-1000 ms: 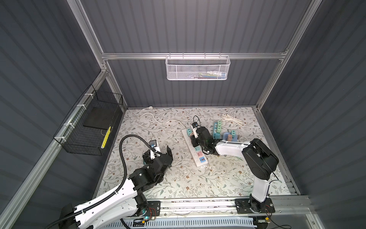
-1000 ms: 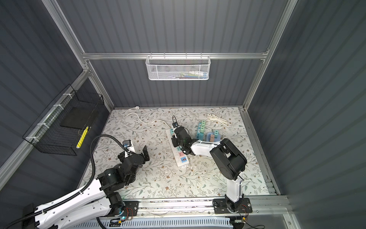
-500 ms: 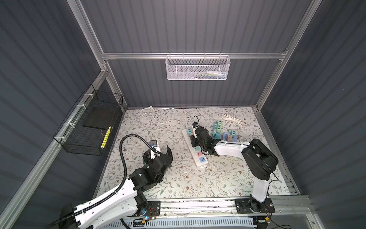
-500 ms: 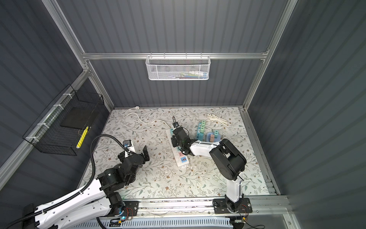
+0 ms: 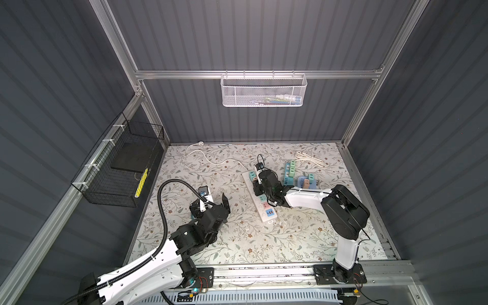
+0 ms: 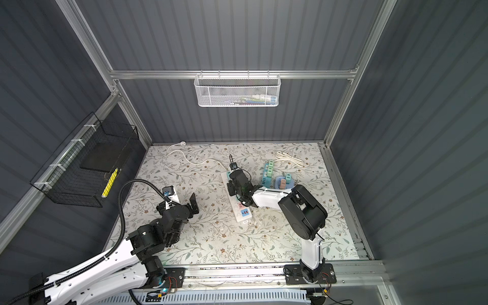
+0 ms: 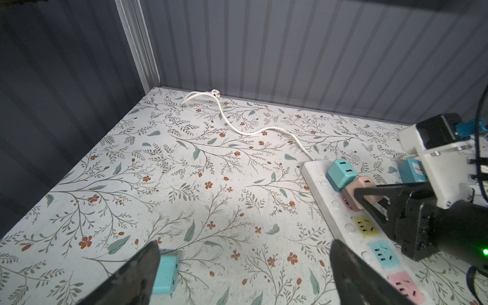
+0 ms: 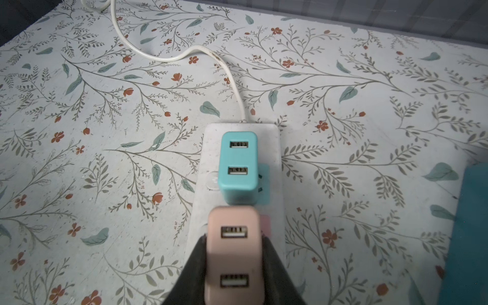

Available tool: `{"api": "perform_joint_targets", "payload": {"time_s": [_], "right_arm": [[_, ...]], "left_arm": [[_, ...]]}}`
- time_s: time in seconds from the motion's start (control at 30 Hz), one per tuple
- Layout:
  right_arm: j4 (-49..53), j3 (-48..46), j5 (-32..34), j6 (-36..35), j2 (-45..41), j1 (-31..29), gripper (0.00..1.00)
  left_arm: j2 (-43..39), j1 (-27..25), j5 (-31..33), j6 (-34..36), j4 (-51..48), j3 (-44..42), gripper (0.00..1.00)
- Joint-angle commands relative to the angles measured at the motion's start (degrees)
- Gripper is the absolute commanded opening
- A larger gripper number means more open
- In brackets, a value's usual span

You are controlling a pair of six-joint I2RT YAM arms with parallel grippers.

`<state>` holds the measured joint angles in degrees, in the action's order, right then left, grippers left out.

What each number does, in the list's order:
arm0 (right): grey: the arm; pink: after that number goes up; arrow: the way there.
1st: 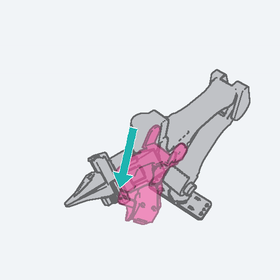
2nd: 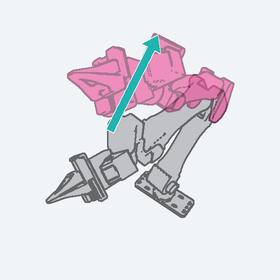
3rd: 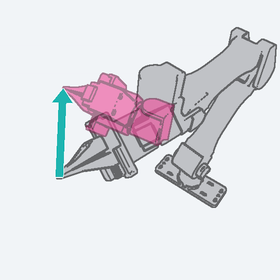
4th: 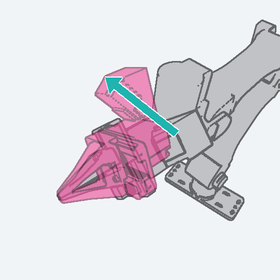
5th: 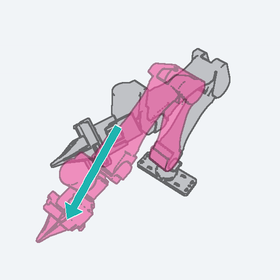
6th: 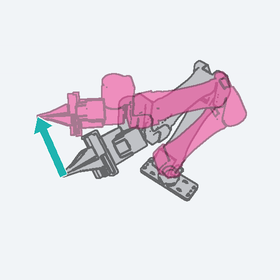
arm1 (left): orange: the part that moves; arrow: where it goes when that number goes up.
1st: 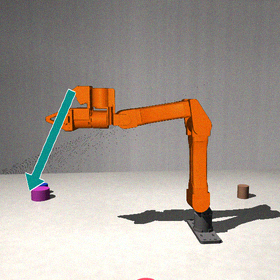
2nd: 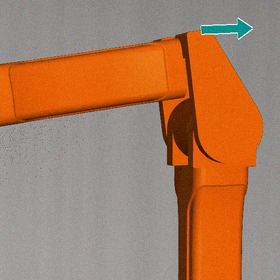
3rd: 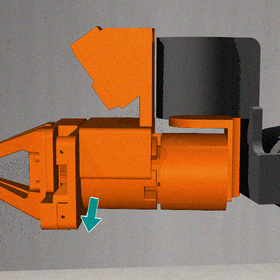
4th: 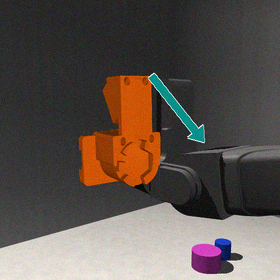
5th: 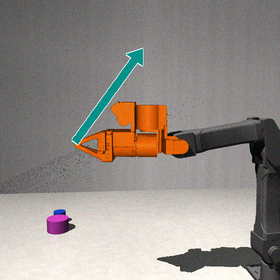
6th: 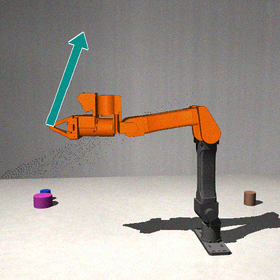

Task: Insert the plug
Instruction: 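Lower the pink adapter with the right gripper onto the socket beside the teal adapter, then press the pink adapter down into the socket with the right gripper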

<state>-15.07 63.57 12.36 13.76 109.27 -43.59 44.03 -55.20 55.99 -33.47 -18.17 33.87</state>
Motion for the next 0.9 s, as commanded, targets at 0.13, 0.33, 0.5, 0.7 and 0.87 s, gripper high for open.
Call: {"api": "perform_joint_targets", "payload": {"time_s": [0.13,0.33,0.5,0.7,0.87], "right_arm": [[4.0,0.0,1.9,0.3,2.1,-0.8,0.2],[5.2,-0.5,2.5,0.1,1.0,-0.8,0.2],[5.7,0.6,3.0,-0.1,4.1,-1.3,0.2],[9.1,1.2,3.1,-1.2,6.4,-1.7,0.2],[14.7,2.6,3.6,-1.9,7.1,-1.7,0.2]], "left_arm": [[-0.6,-0.2,1.8,0.0,0.2,-0.6,1.0],[-0.8,-0.2,1.7,-0.3,0.2,-1.0,1.0],[-0.6,-0.2,1.5,-0.7,0.4,-1.3,1.0],[-0.9,-0.2,1.8,-0.7,-0.1,-1.5,1.0],[-0.9,-0.2,1.8,-0.7,0.2,-1.7,1.0]]}}
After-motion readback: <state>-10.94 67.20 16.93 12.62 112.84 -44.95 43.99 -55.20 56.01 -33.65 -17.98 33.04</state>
